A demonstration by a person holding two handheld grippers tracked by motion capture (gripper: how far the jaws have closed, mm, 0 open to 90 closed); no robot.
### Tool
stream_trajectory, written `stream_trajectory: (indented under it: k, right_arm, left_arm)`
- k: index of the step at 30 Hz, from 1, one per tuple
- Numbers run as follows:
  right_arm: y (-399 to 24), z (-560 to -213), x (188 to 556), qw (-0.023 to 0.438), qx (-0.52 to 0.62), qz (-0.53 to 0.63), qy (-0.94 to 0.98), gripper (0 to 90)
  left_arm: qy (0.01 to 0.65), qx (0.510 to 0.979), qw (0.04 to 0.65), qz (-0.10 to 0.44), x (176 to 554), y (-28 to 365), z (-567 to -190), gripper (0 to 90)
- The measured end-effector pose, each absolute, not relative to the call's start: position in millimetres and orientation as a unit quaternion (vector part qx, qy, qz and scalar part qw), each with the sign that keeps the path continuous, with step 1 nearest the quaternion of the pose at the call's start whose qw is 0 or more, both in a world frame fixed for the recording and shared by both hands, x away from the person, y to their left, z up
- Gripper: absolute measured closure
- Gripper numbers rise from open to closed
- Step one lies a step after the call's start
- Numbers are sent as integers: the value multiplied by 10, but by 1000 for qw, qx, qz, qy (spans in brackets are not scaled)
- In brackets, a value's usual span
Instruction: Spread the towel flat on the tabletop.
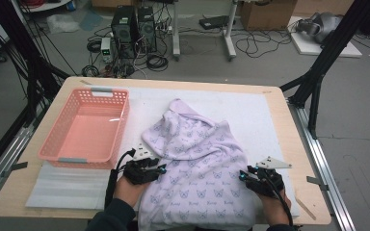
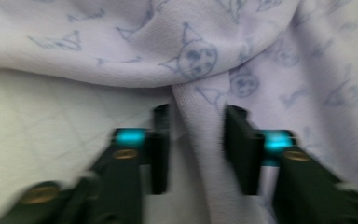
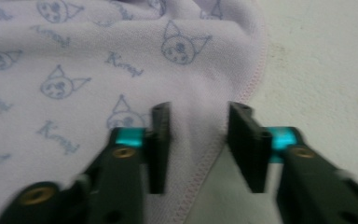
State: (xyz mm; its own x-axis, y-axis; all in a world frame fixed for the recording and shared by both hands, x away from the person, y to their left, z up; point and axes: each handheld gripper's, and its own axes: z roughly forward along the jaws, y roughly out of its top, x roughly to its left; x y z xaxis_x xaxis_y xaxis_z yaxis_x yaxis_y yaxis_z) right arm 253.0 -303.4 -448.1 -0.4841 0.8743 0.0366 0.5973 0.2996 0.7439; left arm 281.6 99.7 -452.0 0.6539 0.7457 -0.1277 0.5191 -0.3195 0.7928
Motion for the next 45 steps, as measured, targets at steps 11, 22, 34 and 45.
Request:
stream_trajectory:
  k: [11,22,34,45]
  right_arm:
    - [-3126,-4423,2201,168,436,350,812,854]
    - [-3124,-4388,1794,135,405,346,836,854]
    - [-2846,-4213,2400,209,408,389,800,517]
    - [-2450,-4471,2967,197,429,356,807,817]
  left_arm:
    - [403,795,440,108,2478,1202,-4485,864]
    - [387,805,443,82,2065,1390,-4445,861]
    - [420,772,468,96,2486,1303,-4436,507]
    - [404,792,442,121,2514,1151,-4533,716]
